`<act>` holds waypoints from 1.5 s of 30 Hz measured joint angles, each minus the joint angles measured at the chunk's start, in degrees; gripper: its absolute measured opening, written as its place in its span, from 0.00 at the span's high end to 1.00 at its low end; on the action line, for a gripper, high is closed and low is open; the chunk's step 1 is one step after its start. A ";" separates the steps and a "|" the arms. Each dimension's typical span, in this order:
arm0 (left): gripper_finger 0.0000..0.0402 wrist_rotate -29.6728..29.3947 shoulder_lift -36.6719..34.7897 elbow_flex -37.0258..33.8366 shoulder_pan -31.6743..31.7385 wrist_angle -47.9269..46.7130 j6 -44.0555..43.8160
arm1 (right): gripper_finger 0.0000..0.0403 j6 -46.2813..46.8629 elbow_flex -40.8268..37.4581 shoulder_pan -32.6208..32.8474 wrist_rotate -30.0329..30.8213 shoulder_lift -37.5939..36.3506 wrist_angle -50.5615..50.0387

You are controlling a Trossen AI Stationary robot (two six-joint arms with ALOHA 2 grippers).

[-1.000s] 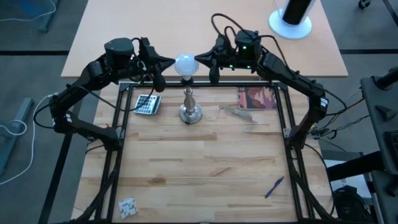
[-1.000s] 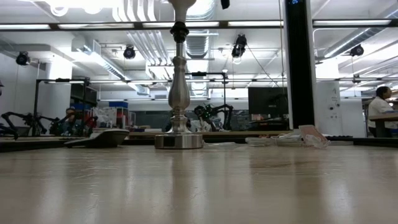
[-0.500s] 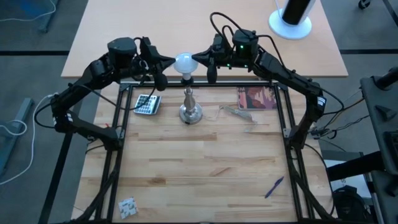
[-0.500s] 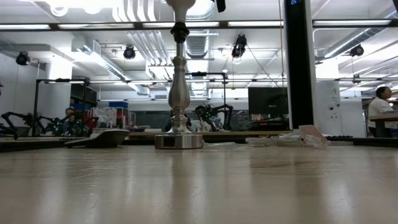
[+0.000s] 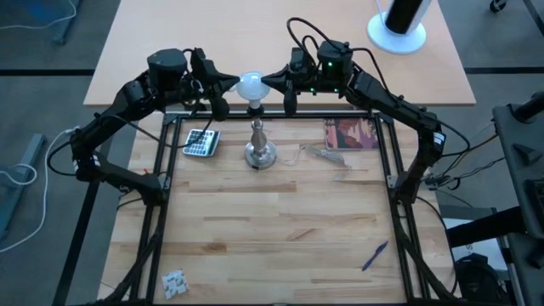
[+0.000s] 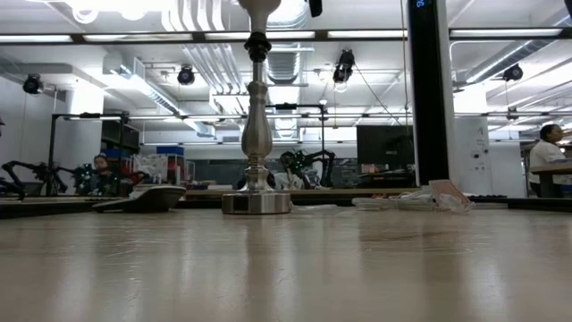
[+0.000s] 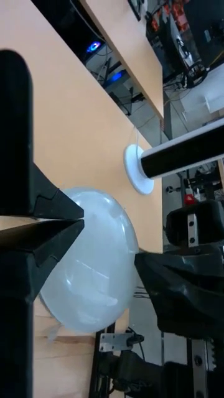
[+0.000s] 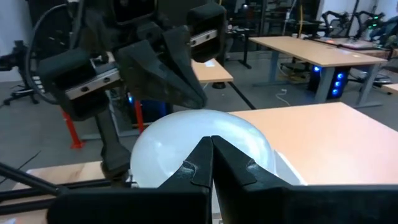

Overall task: Screw lightbulb
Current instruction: Insert the lightbulb into the table lamp

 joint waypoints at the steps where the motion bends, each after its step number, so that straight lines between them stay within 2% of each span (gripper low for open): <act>1: 0.99 0.01 0.00 0.00 0.11 -0.01 0.00 | 1.00 0.00 0.00 0.00 -0.58 0.02 0.00; 19: 0.98 -0.52 -2.87 2.58 0.20 -1.47 -0.60 | 1.00 -1.66 0.66 -0.39 1.99 -1.08 -0.41; 21: 0.99 0.99 -3.02 2.58 0.09 -2.07 -1.33 | 1.00 -1.61 0.68 -0.83 2.14 -1.11 -0.35; 25: 1.00 9.06 -3.15 2.56 -0.02 -2.17 -3.98 | 1.00 -1.62 0.68 -1.36 2.15 -0.95 -0.01; 27: 0.99 10.27 -2.79 2.46 -0.04 -3.23 -4.97 | 1.00 -1.60 0.62 -1.70 2.14 -0.57 0.04; 45: 0.99 7.55 -0.81 1.87 0.55 -3.16 -3.90 | 1.00 1.85 0.15 -1.88 -1.94 0.72 0.29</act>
